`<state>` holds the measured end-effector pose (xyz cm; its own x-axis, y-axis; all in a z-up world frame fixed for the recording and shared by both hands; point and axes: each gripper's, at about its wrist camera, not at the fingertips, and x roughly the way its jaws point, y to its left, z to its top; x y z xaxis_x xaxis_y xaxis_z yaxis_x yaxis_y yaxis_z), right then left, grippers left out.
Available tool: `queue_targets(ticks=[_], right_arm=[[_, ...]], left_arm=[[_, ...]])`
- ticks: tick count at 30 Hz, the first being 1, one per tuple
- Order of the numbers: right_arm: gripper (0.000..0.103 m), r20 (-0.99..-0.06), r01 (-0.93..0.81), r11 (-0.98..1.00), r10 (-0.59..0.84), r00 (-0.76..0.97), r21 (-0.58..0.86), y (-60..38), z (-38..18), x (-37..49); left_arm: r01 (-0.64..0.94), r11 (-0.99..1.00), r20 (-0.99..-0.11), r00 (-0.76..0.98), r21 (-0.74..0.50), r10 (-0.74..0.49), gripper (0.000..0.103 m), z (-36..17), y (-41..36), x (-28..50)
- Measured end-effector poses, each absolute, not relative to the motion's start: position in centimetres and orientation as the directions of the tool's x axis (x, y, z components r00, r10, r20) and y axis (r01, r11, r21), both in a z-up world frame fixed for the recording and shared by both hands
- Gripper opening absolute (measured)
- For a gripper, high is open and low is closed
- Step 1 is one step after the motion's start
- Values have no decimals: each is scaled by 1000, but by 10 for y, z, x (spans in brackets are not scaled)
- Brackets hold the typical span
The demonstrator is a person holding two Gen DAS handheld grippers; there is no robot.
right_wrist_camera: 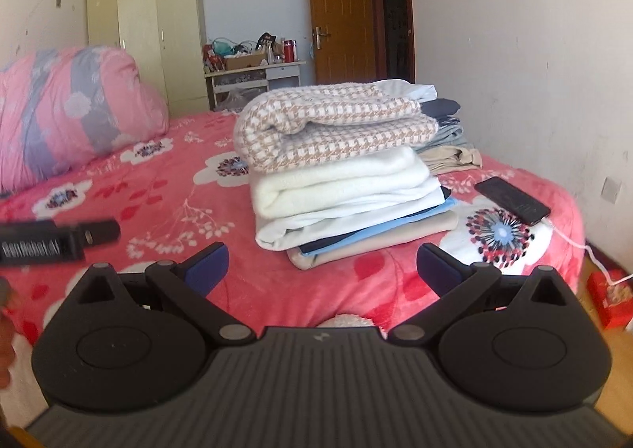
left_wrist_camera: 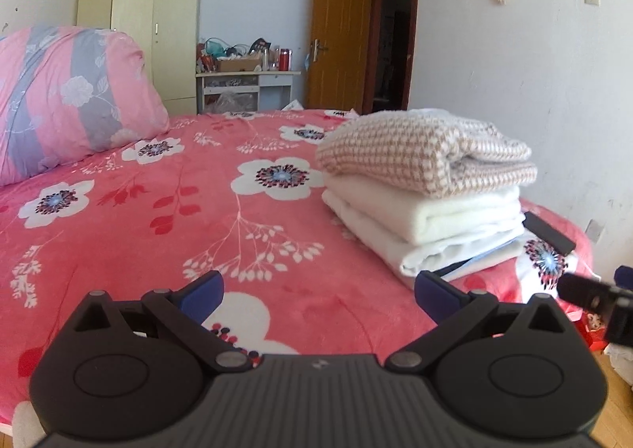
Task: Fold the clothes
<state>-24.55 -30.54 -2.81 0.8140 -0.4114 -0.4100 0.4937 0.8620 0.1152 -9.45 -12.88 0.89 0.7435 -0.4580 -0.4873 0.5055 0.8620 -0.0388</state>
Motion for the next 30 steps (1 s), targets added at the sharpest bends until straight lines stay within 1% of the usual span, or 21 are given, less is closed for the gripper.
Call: queue_targets(ticks=[5,8,13,17,21,30], right_arm=[[102,-430,553,827,-464,774,104,-311,-34,-240],[102,-449,566,820,-473,758,92,-311,-39,-236],[102,-471,580,809,-476,743,97,-311,-44,-228],[102,-491,567,819,-460,740,88,-308,-47,-221],[102,-499,559,826,-454,738,74,-305,-47,-217],[102,-501,547,835,-452,738,52,-300,-49,-212]], left_arm=[[504,863,-509,732,-44,-453,103,1,-133,-91],[502,864,-523,727,-35,-444,103,-5,-133,-89],[482,871,-565,695,-93,-445,103,-11,-129,-81],[447,881,-573,687,-152,-447,103,-15,-123,-77],[424,897,-563,714,-125,-416,103,-15,-122,-77],[437,893,-559,718,-104,-416,103,-13,-126,-81]])
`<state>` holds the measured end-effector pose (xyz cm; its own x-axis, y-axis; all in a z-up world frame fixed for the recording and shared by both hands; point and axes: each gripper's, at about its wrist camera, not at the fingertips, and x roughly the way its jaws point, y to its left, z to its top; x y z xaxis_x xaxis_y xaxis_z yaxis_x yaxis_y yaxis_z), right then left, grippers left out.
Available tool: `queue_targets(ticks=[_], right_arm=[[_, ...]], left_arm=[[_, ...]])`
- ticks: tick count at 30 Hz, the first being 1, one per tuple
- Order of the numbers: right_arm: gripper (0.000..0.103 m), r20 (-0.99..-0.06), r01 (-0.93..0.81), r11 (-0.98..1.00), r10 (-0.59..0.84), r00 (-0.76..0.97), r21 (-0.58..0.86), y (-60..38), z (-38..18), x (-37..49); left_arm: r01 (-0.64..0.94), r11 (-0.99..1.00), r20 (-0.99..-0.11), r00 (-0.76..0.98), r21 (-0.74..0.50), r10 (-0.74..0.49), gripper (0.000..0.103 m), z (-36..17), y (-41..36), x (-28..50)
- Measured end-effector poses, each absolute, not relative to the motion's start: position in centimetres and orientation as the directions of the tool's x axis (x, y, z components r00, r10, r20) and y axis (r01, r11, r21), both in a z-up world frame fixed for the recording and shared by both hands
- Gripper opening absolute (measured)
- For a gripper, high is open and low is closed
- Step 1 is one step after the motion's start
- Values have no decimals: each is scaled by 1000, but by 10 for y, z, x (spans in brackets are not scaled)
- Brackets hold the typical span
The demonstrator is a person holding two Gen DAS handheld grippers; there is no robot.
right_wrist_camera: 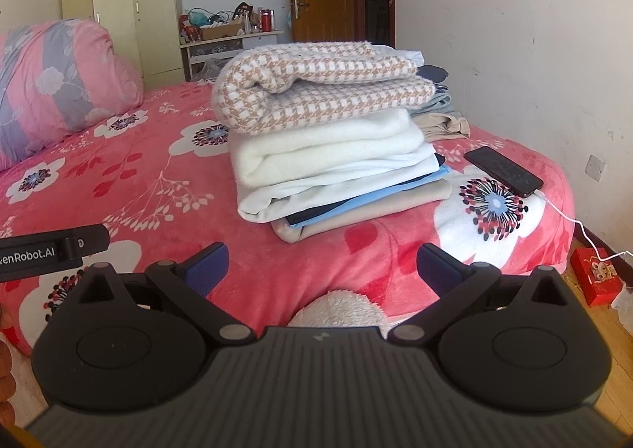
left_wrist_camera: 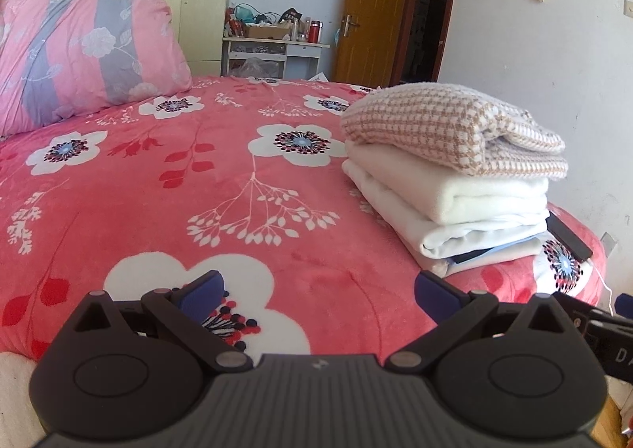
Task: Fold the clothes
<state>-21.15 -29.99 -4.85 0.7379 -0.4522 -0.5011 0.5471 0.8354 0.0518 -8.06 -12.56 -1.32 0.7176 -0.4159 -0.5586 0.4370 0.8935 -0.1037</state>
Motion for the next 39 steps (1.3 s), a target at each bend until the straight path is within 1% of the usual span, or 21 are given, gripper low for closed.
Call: queue_targets(ticks=[4,8,11,14,21,28,39], right_arm=[[102,-502,544,838,-450,738,49,-299,-49,-210],[102,-502,541,840,-451,738,42,-296,-49,-209],[102,-500,537,843,-453,738,30,-294,-48,-207],[102,-499,531,847,-456,737,12,-291,-48,-205],[102,-501,521,853,-448,741,7,-289,-47,-202],[102,-504,523,852,-450,737,4,-288,-47,-201],[102,-507,519,855,-448,736,-2,-286,-48,-198]], left_arm=[[444,891,-559,718,-92,-415,103,-14,-128,-85],[439,897,-544,743,-45,-391,103,-13,-132,-90],[449,893,-537,745,-34,-395,103,-12,-132,-90],[455,890,-538,742,-36,-401,103,-10,-131,-88],[425,905,-540,757,-20,-368,103,-12,-129,-86],[389,920,-550,760,-41,-345,103,-13,-124,-81],[388,921,-548,764,-31,-341,103,-14,-124,-82]])
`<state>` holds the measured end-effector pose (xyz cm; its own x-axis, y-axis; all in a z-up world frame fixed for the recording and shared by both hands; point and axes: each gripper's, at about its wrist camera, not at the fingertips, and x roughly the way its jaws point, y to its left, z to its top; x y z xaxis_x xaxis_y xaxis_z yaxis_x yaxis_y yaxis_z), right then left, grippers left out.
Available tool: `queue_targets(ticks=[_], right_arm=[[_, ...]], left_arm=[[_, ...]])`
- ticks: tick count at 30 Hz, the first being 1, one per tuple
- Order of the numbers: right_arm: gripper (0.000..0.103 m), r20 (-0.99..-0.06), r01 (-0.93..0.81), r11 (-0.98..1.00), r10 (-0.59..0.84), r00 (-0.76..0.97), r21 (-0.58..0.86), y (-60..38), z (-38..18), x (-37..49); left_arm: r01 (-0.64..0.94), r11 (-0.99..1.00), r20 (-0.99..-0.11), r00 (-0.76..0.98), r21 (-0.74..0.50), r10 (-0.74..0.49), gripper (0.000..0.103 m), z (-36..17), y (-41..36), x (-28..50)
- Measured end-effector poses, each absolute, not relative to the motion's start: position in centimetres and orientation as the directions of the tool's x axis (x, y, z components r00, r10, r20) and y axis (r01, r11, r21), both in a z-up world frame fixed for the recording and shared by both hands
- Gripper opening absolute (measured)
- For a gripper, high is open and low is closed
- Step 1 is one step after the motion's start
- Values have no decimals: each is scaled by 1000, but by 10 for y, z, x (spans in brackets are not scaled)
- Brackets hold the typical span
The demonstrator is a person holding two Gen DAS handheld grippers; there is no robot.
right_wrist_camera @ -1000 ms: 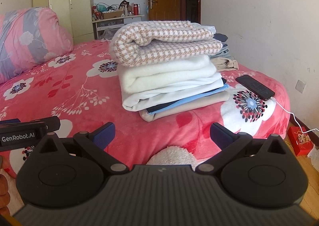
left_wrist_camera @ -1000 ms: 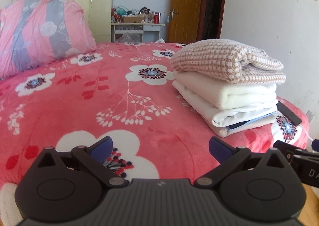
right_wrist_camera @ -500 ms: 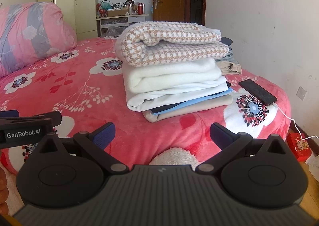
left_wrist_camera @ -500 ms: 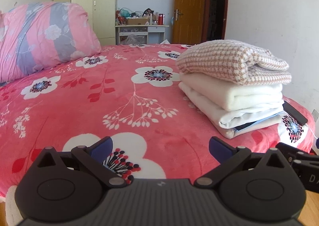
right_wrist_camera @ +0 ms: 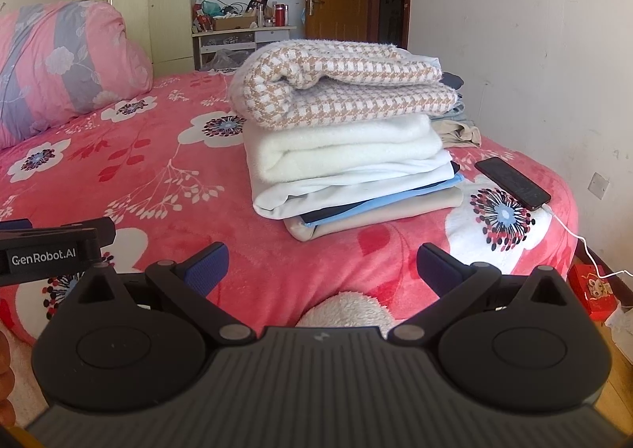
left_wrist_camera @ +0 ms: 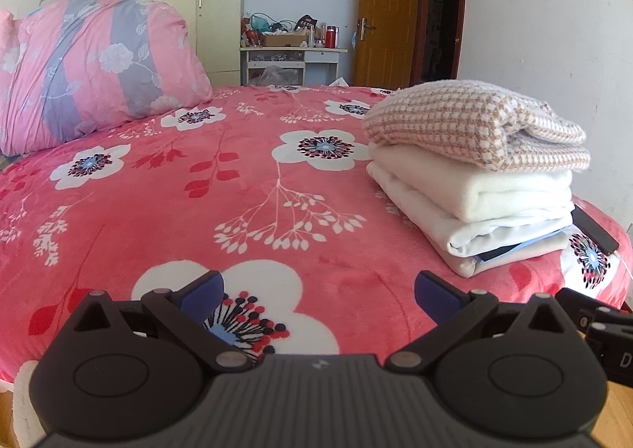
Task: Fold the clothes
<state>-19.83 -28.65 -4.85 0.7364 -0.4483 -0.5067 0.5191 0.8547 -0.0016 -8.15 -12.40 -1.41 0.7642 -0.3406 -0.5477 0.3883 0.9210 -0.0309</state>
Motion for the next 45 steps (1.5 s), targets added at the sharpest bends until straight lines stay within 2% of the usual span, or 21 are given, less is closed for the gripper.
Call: queue_targets(ticks=[25,45], right_arm=[[102,-514,523,853,-451,730,-6,-287,-50,-194],[102,-484,538,843,-473,736,-6,-285,-38,-188]], left_arm=[[392,919,-534,771,-31,-347,103,-11,-117,-82],[373,927,-495,797,-49,-347,103,6,-109,-79]])
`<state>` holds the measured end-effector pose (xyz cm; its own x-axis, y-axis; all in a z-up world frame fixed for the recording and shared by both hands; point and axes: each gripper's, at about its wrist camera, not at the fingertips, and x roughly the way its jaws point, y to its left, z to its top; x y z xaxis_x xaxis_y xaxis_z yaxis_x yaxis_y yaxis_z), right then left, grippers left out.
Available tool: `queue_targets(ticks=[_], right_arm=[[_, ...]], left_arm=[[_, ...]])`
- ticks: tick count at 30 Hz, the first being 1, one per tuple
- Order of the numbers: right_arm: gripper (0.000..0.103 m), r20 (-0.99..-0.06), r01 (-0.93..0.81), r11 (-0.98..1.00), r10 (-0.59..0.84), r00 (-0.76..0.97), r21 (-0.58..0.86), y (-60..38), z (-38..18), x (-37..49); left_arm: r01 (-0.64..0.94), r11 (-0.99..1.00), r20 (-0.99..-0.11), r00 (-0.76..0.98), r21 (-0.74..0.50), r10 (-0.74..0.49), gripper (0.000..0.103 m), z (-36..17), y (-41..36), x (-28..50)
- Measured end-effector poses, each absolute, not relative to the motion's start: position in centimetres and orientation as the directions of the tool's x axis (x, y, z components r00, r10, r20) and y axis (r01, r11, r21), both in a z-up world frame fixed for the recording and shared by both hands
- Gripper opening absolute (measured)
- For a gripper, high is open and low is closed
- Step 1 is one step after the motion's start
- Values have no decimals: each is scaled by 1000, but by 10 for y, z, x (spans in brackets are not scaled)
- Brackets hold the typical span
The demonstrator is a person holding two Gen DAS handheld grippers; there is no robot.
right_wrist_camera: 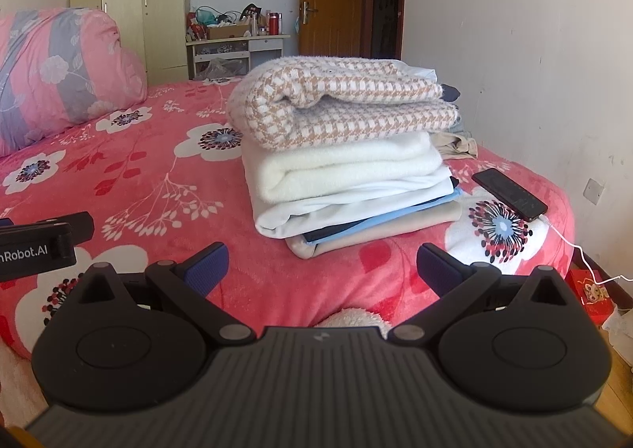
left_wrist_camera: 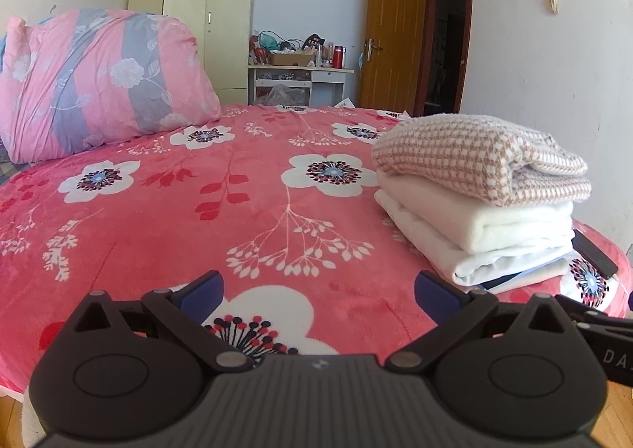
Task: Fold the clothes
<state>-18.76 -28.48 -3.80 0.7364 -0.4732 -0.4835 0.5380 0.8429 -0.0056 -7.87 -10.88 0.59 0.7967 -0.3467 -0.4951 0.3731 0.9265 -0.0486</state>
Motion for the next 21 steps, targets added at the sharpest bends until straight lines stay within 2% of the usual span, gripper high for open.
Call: queue_targets(ticks=[21], right_arm=[[102,-486,549,836,-481,730,-2,-289,-39,-190]], left_arm=[[393,919,-502,787,-43,-360,103,7,-115,-83]])
